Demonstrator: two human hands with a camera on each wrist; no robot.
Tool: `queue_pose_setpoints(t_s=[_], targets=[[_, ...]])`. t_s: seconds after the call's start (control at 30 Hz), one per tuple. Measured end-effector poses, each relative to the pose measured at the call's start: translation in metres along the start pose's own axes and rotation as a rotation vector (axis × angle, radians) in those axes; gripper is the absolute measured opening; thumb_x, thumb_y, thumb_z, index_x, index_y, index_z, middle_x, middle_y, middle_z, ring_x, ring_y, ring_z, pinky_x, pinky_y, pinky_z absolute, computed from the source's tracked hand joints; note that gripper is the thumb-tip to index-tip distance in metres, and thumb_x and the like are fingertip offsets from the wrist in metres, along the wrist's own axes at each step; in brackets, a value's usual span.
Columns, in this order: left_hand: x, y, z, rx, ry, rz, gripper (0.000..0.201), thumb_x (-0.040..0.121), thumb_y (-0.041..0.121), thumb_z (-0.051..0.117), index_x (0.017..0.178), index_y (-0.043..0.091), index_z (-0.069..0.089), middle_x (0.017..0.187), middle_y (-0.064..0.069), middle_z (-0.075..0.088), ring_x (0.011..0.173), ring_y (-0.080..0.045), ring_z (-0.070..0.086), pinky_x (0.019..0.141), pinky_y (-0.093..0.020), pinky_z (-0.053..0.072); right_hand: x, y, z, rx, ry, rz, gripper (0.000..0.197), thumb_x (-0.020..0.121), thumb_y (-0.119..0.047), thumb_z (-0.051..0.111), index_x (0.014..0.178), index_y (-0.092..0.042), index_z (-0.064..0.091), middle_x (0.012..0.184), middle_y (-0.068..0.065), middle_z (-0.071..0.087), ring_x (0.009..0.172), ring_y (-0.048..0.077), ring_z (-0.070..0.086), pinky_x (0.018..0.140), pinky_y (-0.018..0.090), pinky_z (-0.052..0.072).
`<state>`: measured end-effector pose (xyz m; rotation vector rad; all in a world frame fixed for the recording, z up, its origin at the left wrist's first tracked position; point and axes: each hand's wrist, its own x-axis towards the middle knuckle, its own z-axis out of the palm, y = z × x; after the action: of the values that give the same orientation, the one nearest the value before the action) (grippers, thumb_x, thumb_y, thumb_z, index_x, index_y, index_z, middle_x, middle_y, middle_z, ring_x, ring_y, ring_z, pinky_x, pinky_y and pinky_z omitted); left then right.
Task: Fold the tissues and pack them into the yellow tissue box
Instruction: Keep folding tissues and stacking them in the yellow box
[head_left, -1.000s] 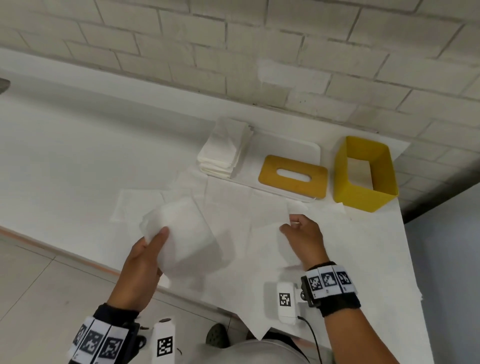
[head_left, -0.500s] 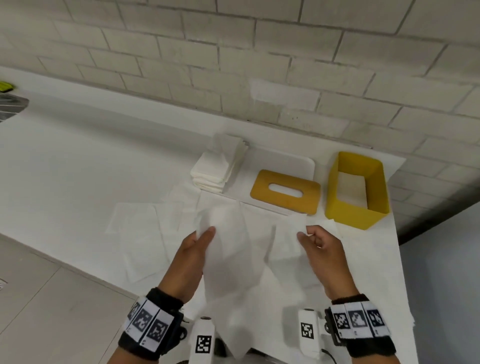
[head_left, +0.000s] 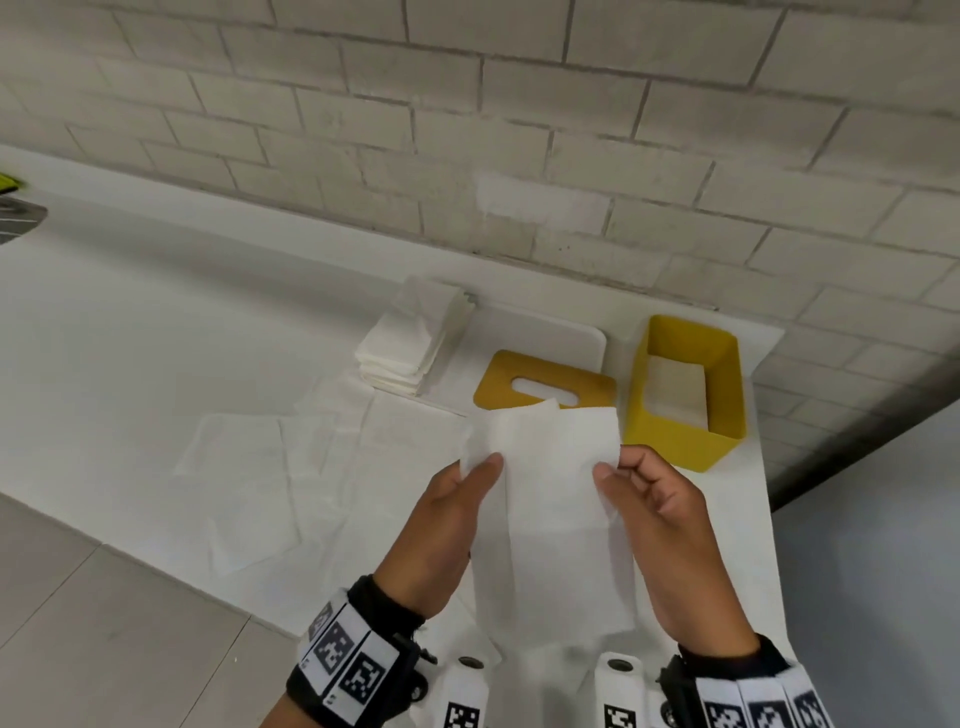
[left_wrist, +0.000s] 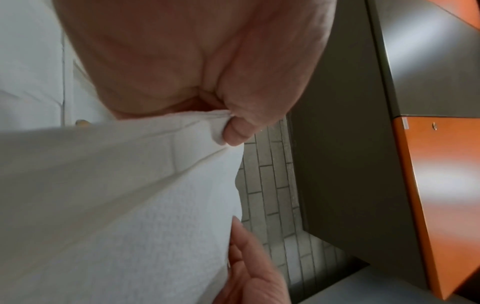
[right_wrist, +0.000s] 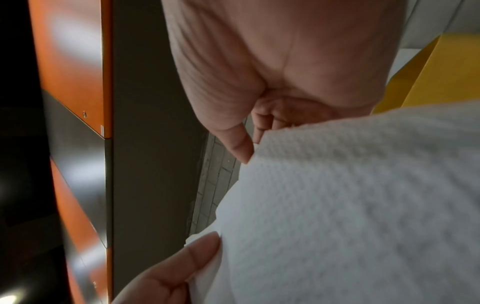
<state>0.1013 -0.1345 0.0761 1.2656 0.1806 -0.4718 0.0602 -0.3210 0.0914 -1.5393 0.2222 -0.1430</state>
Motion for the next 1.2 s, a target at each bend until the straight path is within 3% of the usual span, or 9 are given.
queue_pose_setpoints(t_s=[0.13,0.3,0.4,0.5,0.63,0.77,0.93,1.07,1.2], targets=[[0.009,-0.001,0.009,0.021,-0.019,-0.001,0.032,0.106,0.028,0.050,0.131,0.016,0.066,0.120,-0.004,0.076,0.114,-0.023,0.071,0.105,-0.044,0.052,0.007,0.000,0.000,-0.026,0.053,-0.006,0.012,0.099,-0.012,0.061,0.101,-0.015,0.072,0.093,-0.001,0.078,0.087,0.014,0.072,0.076,0.025,0.053],[0.022,0.005,0.011,0.019,0.003,0.030,0.030,0.105,0.032,0.052,0.127,0.020,0.068,0.118,-0.002,0.077,0.114,-0.023,0.071,0.105,-0.046,0.053,0.016,-0.008,-0.005,-0.246,0.301,-0.176,0.007,0.097,-0.021,0.065,0.096,-0.026,0.070,0.088,-0.006,0.075,0.081,0.019,0.071,0.074,0.043,0.059],[0.027,0.010,0.011,-0.004,-0.011,0.062,0.027,0.106,0.033,0.049,0.124,0.025,0.068,0.114,0.002,0.078,0.109,-0.019,0.073,0.096,-0.038,0.057,0.014,-0.023,-0.002,-0.493,0.498,-0.442,0.004,0.096,-0.027,0.065,0.096,-0.025,0.068,0.081,-0.009,0.070,0.071,0.016,0.064,0.065,0.030,0.054],[0.029,0.014,0.016,-0.075,-0.090,0.041,0.029,0.107,0.029,0.047,0.124,0.019,0.069,0.116,-0.003,0.078,0.107,-0.018,0.074,0.088,-0.031,0.058,0.012,-0.021,0.019,-0.785,0.332,-0.499,0.015,0.098,-0.034,0.061,0.109,-0.025,0.066,0.094,-0.014,0.067,0.078,0.005,0.057,0.068,0.009,0.043],[0.027,0.013,0.019,-0.082,-0.164,0.061,0.035,0.106,0.026,0.044,0.095,0.019,0.077,0.089,-0.004,0.076,0.086,-0.021,0.074,0.071,-0.029,0.058,0.005,-0.002,0.046,-0.692,-0.059,-0.305,0.044,0.094,-0.065,0.045,0.128,-0.042,0.058,0.108,-0.028,0.065,0.099,-0.001,0.062,0.080,0.015,0.050],[0.022,0.010,0.010,-0.129,-0.172,0.070,0.030,0.104,0.033,0.055,0.111,0.013,0.077,0.112,-0.016,0.075,0.105,-0.029,0.072,0.087,-0.038,0.059,0.005,0.003,0.046,-0.421,0.016,-0.263,0.040,0.098,-0.054,0.039,0.121,-0.038,0.068,0.107,-0.025,0.070,0.105,0.002,0.066,0.085,0.015,0.051],[0.013,0.014,0.014,-0.164,-0.232,0.057,0.034,0.093,0.032,0.055,0.110,0.019,0.081,0.120,-0.015,0.075,0.108,-0.027,0.074,0.088,-0.034,0.061,0.021,0.011,0.044,-0.576,0.204,-0.249,0.037,0.090,-0.033,0.071,0.124,-0.040,0.057,0.106,-0.024,0.054,0.086,0.006,0.060,0.073,0.015,0.048],[0.010,0.013,0.019,-0.134,-0.217,0.045,0.035,0.094,0.035,0.052,0.112,0.022,0.080,0.123,-0.013,0.074,0.114,-0.027,0.072,0.098,-0.037,0.058,0.025,0.013,0.041,-0.549,0.207,-0.247,0.023,0.089,-0.030,0.075,0.106,-0.038,0.063,0.094,-0.018,0.061,0.082,0.008,0.059,0.070,0.016,0.047],[0.006,0.010,0.018,-0.138,-0.232,0.064,0.028,0.096,0.035,0.059,0.102,0.024,0.084,0.114,-0.009,0.078,0.103,-0.018,0.075,0.085,-0.028,0.060,0.025,0.010,0.034,-0.434,0.172,-0.198,0.012,0.089,-0.025,0.076,0.086,-0.032,0.066,0.081,-0.013,0.066,0.081,0.009,0.060,0.068,0.013,0.046]])
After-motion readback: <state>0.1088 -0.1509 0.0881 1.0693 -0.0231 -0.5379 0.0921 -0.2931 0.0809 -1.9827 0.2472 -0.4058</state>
